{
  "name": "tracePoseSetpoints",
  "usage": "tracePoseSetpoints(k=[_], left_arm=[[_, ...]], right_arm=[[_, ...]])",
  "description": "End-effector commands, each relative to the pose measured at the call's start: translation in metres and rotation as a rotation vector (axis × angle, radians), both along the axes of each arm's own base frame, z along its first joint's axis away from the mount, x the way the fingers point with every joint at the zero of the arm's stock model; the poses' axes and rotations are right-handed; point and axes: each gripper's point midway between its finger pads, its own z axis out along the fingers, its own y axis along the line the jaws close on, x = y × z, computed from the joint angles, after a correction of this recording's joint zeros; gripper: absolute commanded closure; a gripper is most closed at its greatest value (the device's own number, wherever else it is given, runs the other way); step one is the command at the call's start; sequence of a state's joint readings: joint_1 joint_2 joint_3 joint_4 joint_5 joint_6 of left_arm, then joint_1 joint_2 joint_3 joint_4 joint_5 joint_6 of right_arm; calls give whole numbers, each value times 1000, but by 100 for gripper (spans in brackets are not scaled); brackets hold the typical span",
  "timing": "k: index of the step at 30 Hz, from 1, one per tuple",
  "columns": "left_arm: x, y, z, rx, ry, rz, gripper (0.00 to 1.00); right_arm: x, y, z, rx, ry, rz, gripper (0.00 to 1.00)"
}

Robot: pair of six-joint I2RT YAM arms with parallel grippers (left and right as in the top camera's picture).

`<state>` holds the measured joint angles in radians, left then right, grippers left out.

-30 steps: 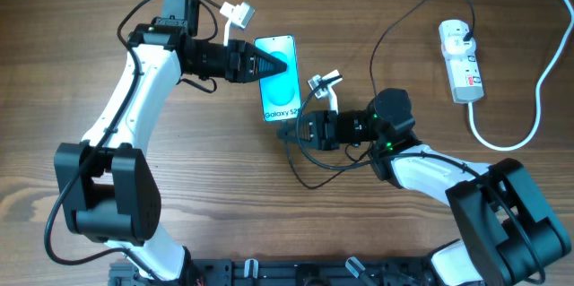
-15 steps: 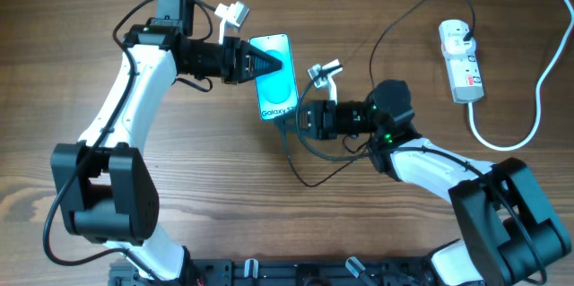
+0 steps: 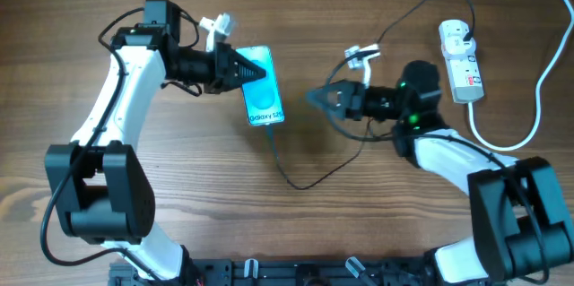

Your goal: Plug charger to phone and switch on socket

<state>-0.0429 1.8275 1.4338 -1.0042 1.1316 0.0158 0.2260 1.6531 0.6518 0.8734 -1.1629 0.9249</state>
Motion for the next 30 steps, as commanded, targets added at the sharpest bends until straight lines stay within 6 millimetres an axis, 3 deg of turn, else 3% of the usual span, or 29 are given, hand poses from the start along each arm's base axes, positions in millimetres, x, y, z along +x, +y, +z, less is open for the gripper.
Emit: tracePoseSetpoints(k=[1,7,11,14,17,19,23,26,30], left_arm=[[-5,-21,-22,135,-43,-60,96],[8,-73,-45,301,-174,-83,96],[16,-87,-75,305,-114,-74,96],[22,-83,-104,320,-66,-66,96],[30,-80,-128,320,-48,-65,96],[36,-82,-137,316,-62,-63,96],[45,-85,-152,310,-99,-69,96],[44,-85,-169,315,-77,-74,96],[42,-89,-186,285,-51,-89,96]], right_arm=[[16,-20,9,-10,-103,-53,28],[-3,-28,45,16,-180,0,28],[-17,-31,63,-6,-236,-8,28],[-15,-39,53,-102,-203,-116,28],[-14,-79,5,-423,-72,-390,28],[-23,-104,-6,-552,-20,-505,27],[-49,-134,11,-637,-45,-651,25],[-66,-142,26,-635,-87,-697,20],[-85,-152,22,-668,-49,-729,18]])
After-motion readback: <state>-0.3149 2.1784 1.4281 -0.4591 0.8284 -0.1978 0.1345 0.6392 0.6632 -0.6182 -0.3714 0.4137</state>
